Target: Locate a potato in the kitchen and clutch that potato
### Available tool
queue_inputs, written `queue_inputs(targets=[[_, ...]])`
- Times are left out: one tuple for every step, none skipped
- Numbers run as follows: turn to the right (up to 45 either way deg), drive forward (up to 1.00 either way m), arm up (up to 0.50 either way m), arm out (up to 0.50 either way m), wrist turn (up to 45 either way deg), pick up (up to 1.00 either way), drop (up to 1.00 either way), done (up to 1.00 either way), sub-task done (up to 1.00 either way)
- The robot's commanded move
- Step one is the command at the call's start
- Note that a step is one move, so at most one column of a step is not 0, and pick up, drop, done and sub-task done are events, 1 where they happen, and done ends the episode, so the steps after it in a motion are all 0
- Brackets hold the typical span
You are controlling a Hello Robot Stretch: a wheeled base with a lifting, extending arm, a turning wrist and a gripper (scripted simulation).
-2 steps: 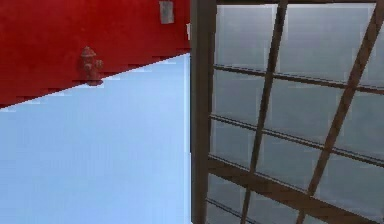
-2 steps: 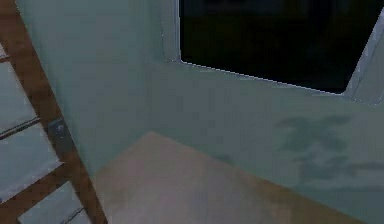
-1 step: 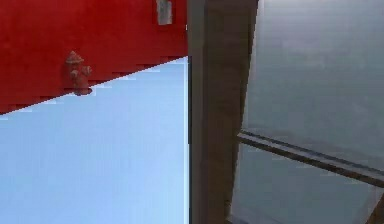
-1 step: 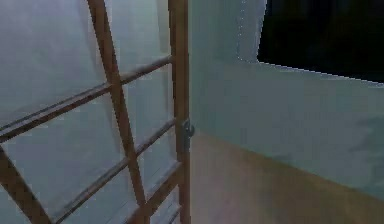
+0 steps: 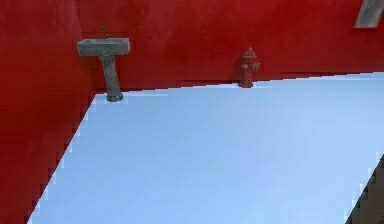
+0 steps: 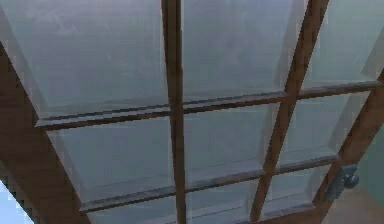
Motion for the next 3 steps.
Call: queue_inputs(targets=[[-12.0,0.0,0.0,0.0,0.0,0.0,0.0,0.0,0.0],[0.0,0.3,0.0,0.0,0.0,0.0,0.0,0.0,0.0],[39.0,0.0,0.0,0.0,0.0,0.0,0.0,0.0,0.0]])
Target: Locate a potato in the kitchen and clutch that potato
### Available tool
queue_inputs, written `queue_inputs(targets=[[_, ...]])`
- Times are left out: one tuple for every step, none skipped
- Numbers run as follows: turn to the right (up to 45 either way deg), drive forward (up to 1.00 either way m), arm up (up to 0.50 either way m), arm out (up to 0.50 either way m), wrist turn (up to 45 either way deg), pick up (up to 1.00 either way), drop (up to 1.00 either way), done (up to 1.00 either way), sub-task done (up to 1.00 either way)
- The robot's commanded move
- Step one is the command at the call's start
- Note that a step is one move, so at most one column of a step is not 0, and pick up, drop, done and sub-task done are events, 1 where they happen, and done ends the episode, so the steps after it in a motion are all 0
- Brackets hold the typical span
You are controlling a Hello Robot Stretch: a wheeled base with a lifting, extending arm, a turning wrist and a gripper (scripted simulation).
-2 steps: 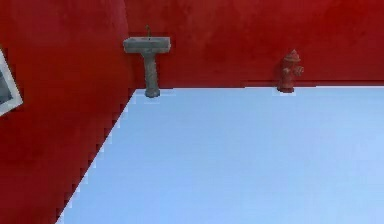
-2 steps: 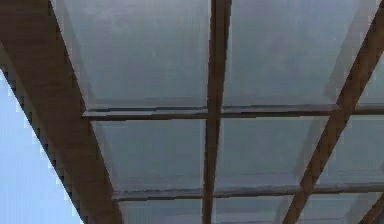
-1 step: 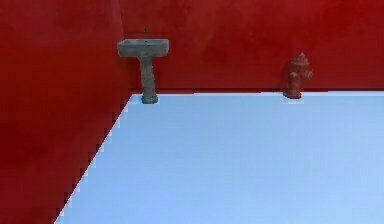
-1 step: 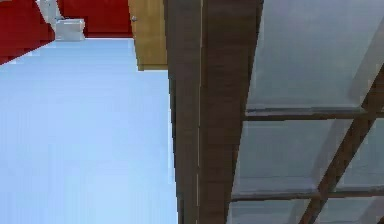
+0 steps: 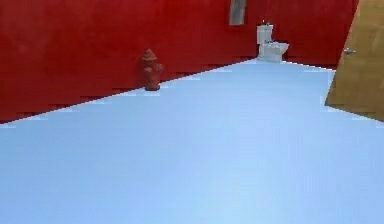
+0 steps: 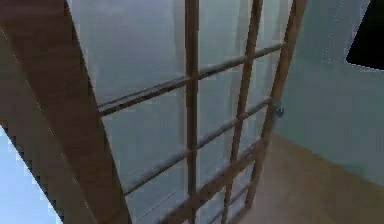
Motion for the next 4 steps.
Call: queue_inputs(targets=[[0.0,0.4,0.0,0.0,0.0,0.0,0.0,0.0,0.0],[33.0,0.0,0.0,0.0,0.0,0.0,0.0,0.0,0.0],[0.0,1.0,0.0,0.0,0.0,0.0,0.0,0.0,0.0],[0.0,1.0,0.0,0.0,0.0,0.0,0.0,0.0,0.0]])
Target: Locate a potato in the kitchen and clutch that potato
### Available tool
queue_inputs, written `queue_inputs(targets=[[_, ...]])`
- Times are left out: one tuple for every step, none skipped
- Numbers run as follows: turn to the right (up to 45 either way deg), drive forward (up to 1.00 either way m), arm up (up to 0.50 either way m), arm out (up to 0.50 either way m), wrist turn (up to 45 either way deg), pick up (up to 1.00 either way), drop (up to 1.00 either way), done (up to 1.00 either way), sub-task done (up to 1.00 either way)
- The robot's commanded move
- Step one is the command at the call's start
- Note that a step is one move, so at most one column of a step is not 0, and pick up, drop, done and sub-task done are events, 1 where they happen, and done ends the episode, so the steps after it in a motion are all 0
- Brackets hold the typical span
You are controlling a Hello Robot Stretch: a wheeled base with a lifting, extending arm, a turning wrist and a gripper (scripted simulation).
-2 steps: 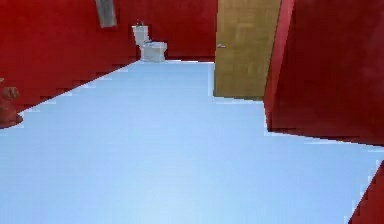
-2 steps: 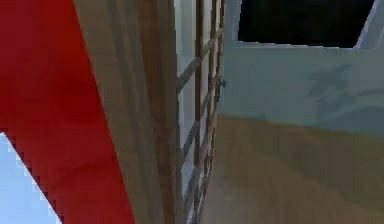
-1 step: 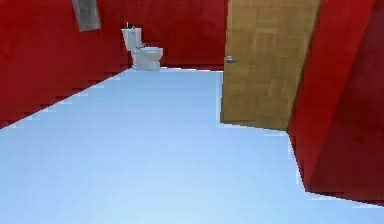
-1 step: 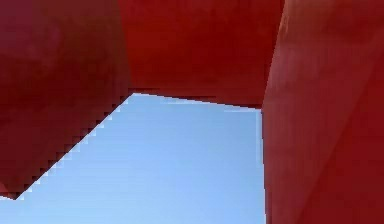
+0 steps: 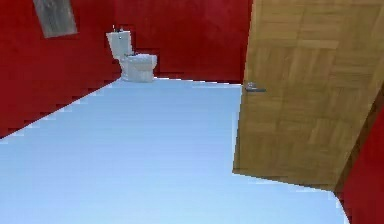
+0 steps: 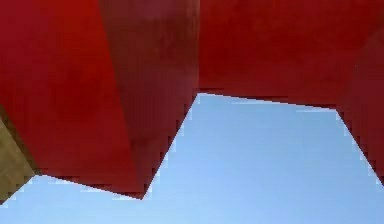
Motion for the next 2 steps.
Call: queue_inputs(targets=[[0.0,1.0,0.0,0.0,0.0,0.0,0.0,0.0,0.0],[0.0,0.5,0.0,0.0,0.0,0.0,0.0,0.0,0.0]])
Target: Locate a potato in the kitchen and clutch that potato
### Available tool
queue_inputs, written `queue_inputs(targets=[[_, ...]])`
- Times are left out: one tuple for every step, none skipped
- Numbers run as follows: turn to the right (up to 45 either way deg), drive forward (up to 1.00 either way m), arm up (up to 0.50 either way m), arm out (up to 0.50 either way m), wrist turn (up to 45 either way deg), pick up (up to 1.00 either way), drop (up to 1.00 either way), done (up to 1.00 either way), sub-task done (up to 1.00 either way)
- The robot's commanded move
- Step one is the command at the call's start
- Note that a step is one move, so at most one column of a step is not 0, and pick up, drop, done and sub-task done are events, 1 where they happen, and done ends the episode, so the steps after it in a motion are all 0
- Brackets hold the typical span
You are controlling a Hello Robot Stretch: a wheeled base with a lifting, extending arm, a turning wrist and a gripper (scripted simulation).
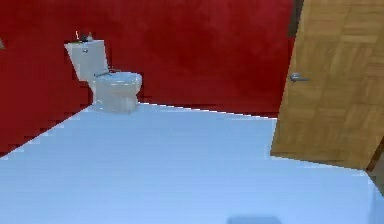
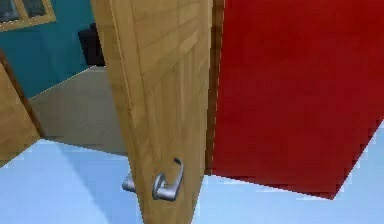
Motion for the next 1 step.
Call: queue_inputs(targets=[[24.0,0.0,0.0,0.0,0.0,0.0,0.0,0.0,0.0]])
